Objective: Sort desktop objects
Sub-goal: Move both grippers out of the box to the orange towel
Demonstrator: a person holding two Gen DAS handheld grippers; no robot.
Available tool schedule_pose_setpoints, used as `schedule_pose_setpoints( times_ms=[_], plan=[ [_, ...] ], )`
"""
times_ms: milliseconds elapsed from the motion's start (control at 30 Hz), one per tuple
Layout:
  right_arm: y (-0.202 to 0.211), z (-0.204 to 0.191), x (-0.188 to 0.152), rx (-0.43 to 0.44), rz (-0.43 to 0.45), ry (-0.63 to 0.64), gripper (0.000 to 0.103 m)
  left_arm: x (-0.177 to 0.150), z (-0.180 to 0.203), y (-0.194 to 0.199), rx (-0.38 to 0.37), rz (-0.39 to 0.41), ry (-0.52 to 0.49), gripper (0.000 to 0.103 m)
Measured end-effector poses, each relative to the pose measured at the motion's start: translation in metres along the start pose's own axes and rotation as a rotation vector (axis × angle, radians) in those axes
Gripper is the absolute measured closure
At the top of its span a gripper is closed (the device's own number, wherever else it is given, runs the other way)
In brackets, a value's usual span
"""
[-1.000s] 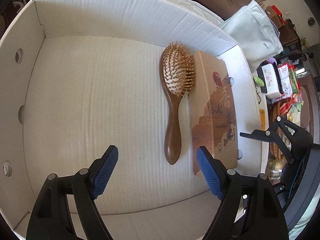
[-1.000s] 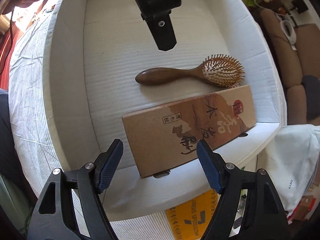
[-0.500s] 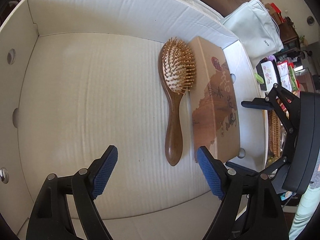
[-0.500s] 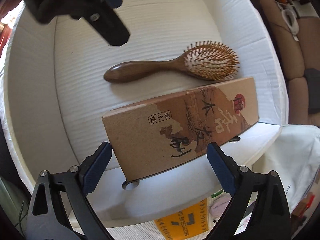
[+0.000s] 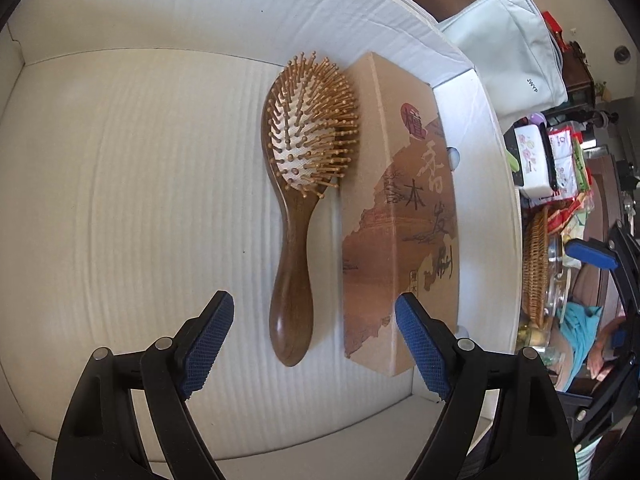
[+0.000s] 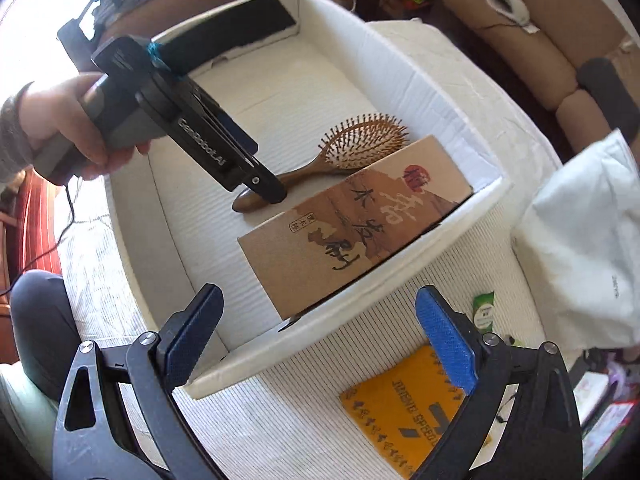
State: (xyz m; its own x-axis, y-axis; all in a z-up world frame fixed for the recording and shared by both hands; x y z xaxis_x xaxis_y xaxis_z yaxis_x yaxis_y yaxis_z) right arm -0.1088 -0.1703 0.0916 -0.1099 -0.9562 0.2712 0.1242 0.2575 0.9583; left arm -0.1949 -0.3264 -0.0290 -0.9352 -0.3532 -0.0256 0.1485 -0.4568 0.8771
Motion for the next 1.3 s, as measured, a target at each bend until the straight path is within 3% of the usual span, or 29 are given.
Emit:
schedule_pose_setpoints(
  times_ms=[100,233,333,500,767,867,1000,1167,1300],
  plan=[
    [0.019,0.001,-0.011,-0.029,0.053,-0.082,0.006,-0.005,0.006,0.001,-0.026,0.001,0.013,0.017],
    [0.026,0.011,-0.040,0.008,0.119,-0.234,0.006,-0.009,0.009,-0.007,-0.059,-0.025,0.077,0.016],
    [0.036,0.018,-0.077,-0.019,0.150,-0.313,0.006,-0.009,0.011,0.006,-0.075,0.037,0.140,0.016],
    [0.047,0.048,-0.149,-0.035,0.212,-0.504,0.006,-0.032,0.054,0.047,-0.109,0.170,0.044,0.013],
    [0.045,0.080,-0.272,-0.138,0.194,-0.750,0.006,-0.102,0.165,0.046,-0.172,0.237,-0.147,0.012],
    [0.039,0.083,-0.298,-0.188,0.154,-0.751,0.006,-0.129,0.203,0.030,-0.142,0.269,-0.241,0.012],
    [0.024,0.085,-0.317,-0.225,0.118,-0.752,0.010,-0.150,0.231,-0.010,-0.076,0.264,-0.292,0.012],
    [-0.003,0.091,-0.325,-0.222,0.117,-0.776,0.026,-0.150,0.237,-0.065,0.058,0.265,-0.306,0.013],
    [-0.025,0.098,-0.327,-0.199,0.135,-0.812,0.034,-0.137,0.229,-0.098,0.128,0.267,-0.262,0.013]
  ],
)
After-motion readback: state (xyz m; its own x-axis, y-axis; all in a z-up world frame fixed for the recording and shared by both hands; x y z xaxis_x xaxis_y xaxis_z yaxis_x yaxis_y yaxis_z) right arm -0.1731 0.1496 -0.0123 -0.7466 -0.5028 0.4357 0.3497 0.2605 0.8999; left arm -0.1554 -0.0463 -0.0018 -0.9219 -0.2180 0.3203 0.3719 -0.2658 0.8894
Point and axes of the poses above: each gripper's, at about its wrist camera, not at the fingertips, and y roughly against the way its jaws point, z to its right, x to its top, the point moved 7 cm from there along -y, roughly the way its jaws point, and after that the axes turned 13 degrees about y, right-handed, at the moved point
